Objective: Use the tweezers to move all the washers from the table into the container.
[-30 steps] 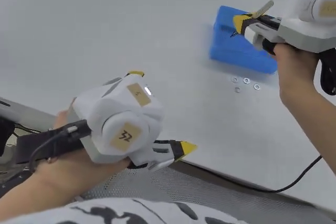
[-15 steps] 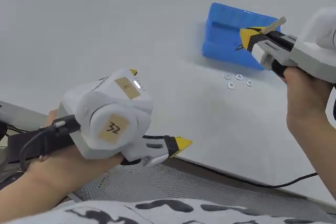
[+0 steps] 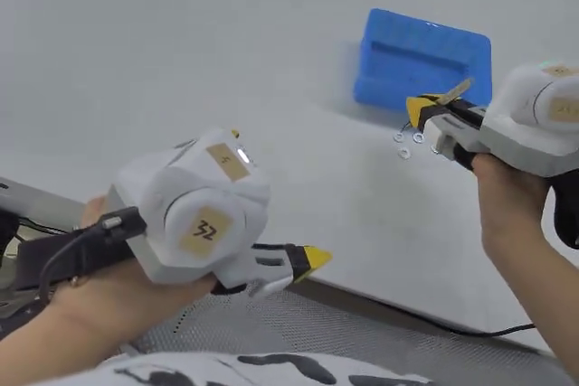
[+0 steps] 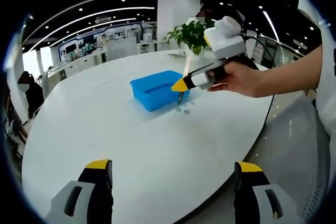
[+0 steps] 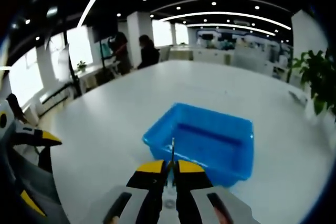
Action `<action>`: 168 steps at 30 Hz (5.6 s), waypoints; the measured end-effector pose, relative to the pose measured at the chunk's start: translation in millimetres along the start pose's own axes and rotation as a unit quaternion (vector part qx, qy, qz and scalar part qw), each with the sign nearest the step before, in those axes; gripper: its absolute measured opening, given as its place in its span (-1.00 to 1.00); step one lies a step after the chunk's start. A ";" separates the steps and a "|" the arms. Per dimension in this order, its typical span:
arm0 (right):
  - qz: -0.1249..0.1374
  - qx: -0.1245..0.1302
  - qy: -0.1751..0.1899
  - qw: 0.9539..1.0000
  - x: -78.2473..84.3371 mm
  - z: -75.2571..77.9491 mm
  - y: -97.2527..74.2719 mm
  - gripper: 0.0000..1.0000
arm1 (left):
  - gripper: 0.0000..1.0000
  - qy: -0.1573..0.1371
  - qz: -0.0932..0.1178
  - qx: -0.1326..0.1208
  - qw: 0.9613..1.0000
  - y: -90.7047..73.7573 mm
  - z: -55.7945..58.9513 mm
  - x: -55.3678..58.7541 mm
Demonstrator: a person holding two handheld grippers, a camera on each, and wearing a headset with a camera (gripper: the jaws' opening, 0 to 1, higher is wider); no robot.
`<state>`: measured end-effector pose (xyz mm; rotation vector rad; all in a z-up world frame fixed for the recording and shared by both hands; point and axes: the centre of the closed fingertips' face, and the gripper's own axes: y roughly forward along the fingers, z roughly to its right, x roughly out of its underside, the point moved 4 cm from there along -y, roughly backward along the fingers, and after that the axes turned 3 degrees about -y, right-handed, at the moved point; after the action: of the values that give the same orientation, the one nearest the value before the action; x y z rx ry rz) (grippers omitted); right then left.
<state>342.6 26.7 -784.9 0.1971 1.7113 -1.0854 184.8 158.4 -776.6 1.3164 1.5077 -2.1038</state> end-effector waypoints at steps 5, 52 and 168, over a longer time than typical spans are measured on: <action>-0.009 0.007 0.003 1.000 6.4 6.0 4.2 -0.91 | 0.98 0.003 -0.007 0.000 1.000 0.6 0.4 2.1; -0.007 0.036 0.010 0.999 13.0 8.4 5.6 -0.96 | 0.94 0.016 -0.023 -0.007 1.000 1.8 -1.8 6.6; 0.033 0.017 0.063 0.997 25.6 9.0 -15.2 -0.92 | 0.83 0.030 -0.059 -0.009 0.998 3.3 -1.7 16.3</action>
<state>328.5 2.2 -797.8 0.3467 1.7855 -1.0736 178.5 163.2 -791.4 1.3259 1.6637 -2.1340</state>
